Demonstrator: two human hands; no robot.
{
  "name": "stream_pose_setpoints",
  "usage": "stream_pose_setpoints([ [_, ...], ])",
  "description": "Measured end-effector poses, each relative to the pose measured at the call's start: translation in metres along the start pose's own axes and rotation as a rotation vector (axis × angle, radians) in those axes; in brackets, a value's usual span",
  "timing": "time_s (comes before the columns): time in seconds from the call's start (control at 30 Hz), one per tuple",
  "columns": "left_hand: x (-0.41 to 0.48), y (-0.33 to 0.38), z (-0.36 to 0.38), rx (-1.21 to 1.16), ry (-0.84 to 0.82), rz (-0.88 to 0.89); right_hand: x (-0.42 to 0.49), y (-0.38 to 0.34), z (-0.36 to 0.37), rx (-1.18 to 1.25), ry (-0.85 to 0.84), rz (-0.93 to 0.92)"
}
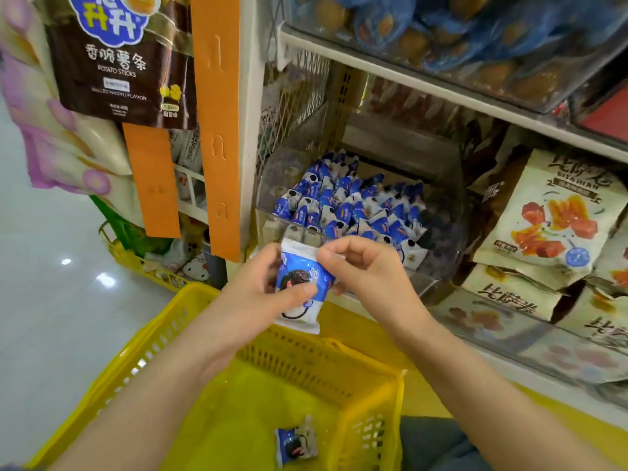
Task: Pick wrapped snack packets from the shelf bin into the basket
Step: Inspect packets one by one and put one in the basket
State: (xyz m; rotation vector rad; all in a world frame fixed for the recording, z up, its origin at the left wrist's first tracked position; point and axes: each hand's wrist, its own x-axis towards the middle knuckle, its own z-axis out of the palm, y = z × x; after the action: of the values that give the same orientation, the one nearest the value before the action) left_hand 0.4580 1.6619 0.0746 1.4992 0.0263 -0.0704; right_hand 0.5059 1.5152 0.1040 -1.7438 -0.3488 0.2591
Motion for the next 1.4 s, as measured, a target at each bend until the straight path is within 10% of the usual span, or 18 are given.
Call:
stream_pose_setpoints([
  [0.23, -0.006, -0.006, 0.002, 0.027, 0.121, -0.019, -0.007, 0.013, 0.006, -0.038, -0.038, -0.028],
  [0.43, -0.008, -0.016, 0.006, 0.074, 0.165, -0.079, -0.012, 0.030, 0.006, -0.632, 0.019, -0.392],
  [0.83, -0.013, -0.011, -0.008, -0.103, 0.343, -0.017, -0.016, 0.021, 0.010, 0.186, 0.039, 0.116],
  [1.07, -0.019, -0.015, -0.017, 0.156, 0.354, 0.036, -0.031, 0.037, 0.020, -0.358, -0.257, -0.038],
  [1.4, -0.020, -0.018, -0.002, 0.127, 0.269, -0.052, -0.025, 0.042, 0.024, -0.297, -0.244, -0.012],
])
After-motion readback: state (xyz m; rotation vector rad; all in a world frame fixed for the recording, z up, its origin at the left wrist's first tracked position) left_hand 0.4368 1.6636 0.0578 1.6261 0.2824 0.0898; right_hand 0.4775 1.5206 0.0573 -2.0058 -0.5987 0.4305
